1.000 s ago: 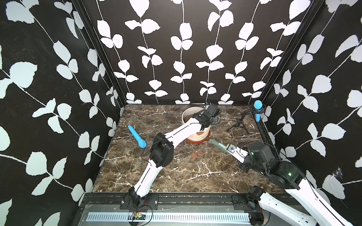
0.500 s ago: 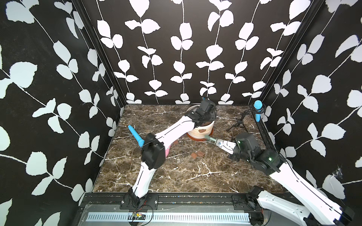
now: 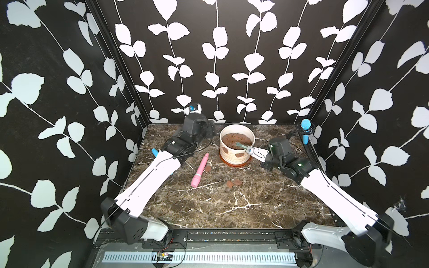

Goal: Scrub the dried mud off the ceramic pot
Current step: Brush off the soil from the pot.

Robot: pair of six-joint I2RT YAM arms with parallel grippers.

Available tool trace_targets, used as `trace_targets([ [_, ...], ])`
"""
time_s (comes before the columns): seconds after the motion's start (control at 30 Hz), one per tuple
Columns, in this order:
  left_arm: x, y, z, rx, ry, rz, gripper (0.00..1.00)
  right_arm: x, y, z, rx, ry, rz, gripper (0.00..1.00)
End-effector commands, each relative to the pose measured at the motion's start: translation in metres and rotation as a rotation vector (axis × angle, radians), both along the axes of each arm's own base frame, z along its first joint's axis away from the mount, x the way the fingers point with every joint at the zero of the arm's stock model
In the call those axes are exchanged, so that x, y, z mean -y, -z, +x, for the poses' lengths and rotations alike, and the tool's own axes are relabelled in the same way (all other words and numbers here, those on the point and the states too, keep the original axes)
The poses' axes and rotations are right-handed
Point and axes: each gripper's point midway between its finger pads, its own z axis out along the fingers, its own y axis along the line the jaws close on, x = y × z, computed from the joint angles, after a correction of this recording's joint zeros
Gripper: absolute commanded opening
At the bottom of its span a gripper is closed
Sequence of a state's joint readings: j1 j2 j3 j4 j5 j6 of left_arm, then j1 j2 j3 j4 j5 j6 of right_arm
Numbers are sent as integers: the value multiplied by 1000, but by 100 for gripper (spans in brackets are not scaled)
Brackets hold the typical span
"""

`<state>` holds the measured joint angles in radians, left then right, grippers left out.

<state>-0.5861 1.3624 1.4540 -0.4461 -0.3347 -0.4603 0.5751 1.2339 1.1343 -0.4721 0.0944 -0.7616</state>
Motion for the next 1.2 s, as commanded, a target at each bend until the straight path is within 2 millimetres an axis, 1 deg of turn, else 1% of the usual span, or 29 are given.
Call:
trace_targets([
  [0.0,-44,45,-8,-67,-85,168,88,-22,-24,14,77,-62,92,0],
  [0.03,-53,53,-8,-79,-106,173,91,-25,-23,14,71,-70,105,0],
  [0.07,-62,63,-8,-97,-123,173,97,-28,-23,14,70,-75,118,0],
  [0.17,-80,85,-9,-139,-149,174,98,-34,-24,15,66,-91,151,0],
  [0.3,-92,100,-10,-147,-174,232,98,-42,-32,10,47,-120,206,0],
  [0.43,-94,110,-12,-165,-168,248,98,-48,-41,-3,19,-168,247,0],
  [0.5,-94,115,-13,-176,-165,253,98,-48,-43,-5,29,-170,260,0],
  [0.57,-95,120,-14,-183,-164,259,98,-47,-41,-5,38,-170,262,0],
  [0.73,-93,121,-13,-188,-150,254,98,-52,-33,-6,15,-187,275,0],
  [0.9,-90,121,-14,-185,-133,246,98,-67,-27,-29,-44,-305,315,0],
  [1.03,-89,124,-15,-185,-127,241,98,-67,-15,-46,-90,-345,305,0],
  [1.1,-86,124,-15,-186,-114,233,98,-67,-9,-61,-136,-372,297,0],
  [1.17,-85,123,-15,-183,-109,231,98,-67,-4,-81,-187,-415,295,0],
])
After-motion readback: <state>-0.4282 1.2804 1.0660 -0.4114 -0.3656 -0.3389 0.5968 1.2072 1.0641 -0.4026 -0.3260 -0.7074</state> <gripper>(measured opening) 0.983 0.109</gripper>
